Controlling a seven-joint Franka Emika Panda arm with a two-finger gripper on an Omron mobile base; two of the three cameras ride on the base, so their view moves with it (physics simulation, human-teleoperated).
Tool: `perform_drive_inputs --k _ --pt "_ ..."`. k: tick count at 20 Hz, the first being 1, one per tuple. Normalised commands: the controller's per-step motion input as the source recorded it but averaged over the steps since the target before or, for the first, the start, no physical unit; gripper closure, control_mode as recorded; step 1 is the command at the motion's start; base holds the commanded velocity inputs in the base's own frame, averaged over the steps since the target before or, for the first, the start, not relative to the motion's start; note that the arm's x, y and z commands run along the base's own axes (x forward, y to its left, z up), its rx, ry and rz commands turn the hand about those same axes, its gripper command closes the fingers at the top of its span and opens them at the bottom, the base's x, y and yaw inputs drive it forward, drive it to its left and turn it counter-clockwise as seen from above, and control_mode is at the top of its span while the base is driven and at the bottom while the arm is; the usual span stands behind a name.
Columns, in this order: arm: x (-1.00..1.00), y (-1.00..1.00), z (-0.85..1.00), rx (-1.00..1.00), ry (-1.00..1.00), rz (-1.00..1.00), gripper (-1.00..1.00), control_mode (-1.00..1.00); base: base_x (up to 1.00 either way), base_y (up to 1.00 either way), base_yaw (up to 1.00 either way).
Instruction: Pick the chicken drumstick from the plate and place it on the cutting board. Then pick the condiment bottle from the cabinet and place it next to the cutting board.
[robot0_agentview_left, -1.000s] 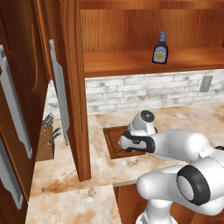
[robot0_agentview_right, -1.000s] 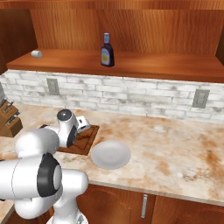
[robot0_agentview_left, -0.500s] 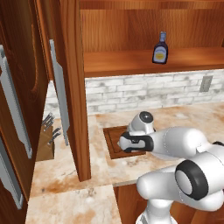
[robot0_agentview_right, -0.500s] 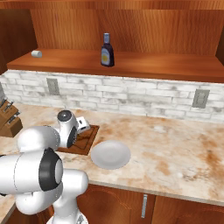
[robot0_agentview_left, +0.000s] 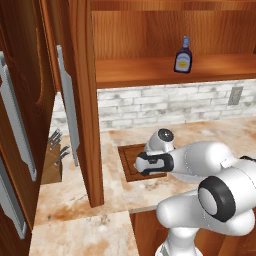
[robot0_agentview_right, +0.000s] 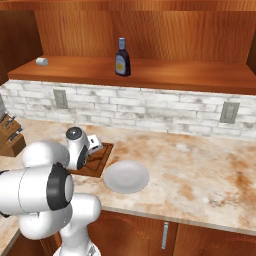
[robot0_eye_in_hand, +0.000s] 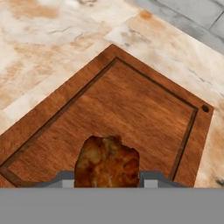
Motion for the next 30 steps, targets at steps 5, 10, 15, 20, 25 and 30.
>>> perform_drive_inputs --k 5,10,15,20,25,30 --pt "0.00 0.07 -0.10 0.00 -0.01 0.00 1.00 -1.00 0.00 0.00 0.00" --pt "0.00 0.07 -0.10 0.00 -0.02 0.00 1.00 -1.00 0.00 0.00 0.00" --pt "0.02 0.03 -0.15 0.00 -0.03 0.00 1.00 -1.00 0.00 0.00 0.00" --pt "0.02 0.02 -0.15 0.00 -0.03 0.00 1.00 -1.00 0.00 0.00 0.00" --pt "0.02 0.02 -0.14 0.00 -0.02 0.00 1.00 -1.00 0.00 0.00 0.00" --pt "0.02 0.01 -0.13 0.00 -0.01 0.00 1.00 -1.00 0.00 0.00 0.00"
